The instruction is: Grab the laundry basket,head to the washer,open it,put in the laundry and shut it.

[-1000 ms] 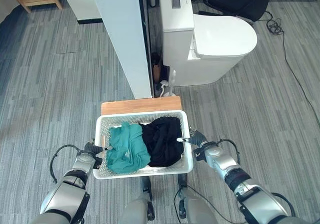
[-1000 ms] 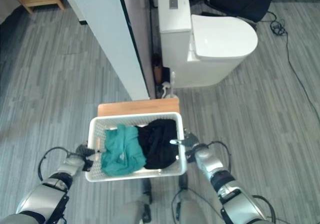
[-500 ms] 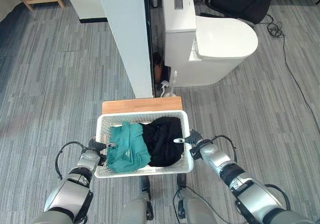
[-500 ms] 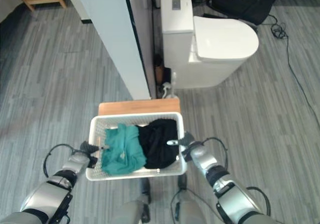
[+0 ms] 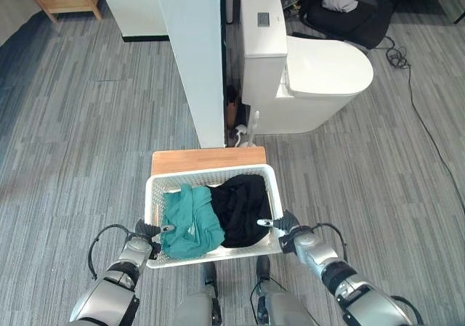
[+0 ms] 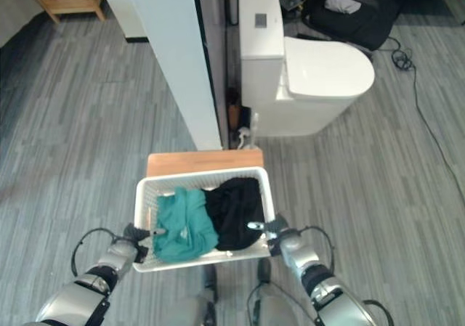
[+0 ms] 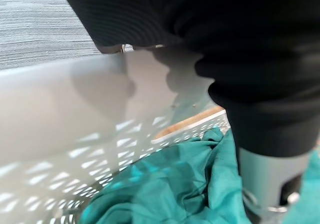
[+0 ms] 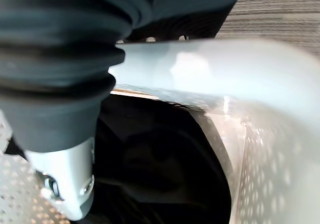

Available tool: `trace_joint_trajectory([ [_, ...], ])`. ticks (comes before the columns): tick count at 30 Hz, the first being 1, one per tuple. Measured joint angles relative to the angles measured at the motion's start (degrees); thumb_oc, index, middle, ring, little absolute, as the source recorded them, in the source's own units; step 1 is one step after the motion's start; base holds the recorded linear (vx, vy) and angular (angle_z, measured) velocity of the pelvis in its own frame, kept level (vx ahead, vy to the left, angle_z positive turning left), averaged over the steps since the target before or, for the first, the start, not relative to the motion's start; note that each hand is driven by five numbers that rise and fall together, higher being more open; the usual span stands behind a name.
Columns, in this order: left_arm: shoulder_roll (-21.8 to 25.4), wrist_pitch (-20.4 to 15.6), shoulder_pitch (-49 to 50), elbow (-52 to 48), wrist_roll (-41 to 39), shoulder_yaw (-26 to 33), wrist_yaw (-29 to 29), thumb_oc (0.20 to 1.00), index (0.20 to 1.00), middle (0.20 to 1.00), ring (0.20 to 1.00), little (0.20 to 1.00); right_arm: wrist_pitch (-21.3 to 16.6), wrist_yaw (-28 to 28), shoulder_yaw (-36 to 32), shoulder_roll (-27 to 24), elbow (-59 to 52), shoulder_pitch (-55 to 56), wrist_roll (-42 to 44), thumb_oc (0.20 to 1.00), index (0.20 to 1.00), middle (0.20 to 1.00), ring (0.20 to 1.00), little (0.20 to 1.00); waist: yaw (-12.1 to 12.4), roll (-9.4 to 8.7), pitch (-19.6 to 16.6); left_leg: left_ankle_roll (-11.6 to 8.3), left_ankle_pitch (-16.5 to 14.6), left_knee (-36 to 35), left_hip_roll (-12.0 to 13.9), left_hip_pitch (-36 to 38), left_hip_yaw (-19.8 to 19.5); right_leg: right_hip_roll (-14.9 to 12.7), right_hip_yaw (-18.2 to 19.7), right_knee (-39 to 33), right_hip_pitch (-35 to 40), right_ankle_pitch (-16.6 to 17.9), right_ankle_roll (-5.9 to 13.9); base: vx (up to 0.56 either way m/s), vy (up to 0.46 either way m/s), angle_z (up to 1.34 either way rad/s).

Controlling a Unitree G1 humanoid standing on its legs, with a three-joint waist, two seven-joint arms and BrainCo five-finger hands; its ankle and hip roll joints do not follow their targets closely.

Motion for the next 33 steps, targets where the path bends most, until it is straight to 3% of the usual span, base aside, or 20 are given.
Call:
trace_joint_trajectory([
  [9,-2.25,0.06,2.56,0.03,-1.67,-0.39,-0.03,1.000,1.000,1.000,1.000,1.000,-1.03,-1.18,-0.10,-1.09,-1.54,2.46,2.29,1.000,1.000,1.000,1.000,1.000,0.03,0.78,-2.33,0.05,0.24,0.00,-0.05,-0.43,-1.19,-0.12,-0.65,-0.01,-0.05,-0.08,0.08,0.00,0.000,0.04],
  [20,-3.17,0.08,3.38,-0.27,0.79,-0.78,0.42,1.000,1.000,1.000,1.000,1.000,-0.97,-1.14,-0.60,-3.99,-4.68,2.39,-8.26,1.000,1.000,1.000,1.000,1.000,0.14,2.04,-2.45,0.18,0.57,0.01,-0.02,-0.46,-1.40,-0.15,-1.12,-0.01,0.03,-0.05,0.06,0.00,-0.001,0.01],
  [33,-4.35,0.01,2.91,-0.32,1.17,-0.76,0.61,1.000,1.000,1.000,1.000,1.000,-1.05,-1.18,-2.32,-3.84,-3.83,1.02,-5.33,1.000,1.000,1.000,1.000,1.000,0.56,2.68,-2.20,0.02,0.68,0.00,-0.06,-2.27,-1.99,-0.17,-1.72,-0.01,-1.46,-0.13,0.13,-0.01,0.005,0.02],
])
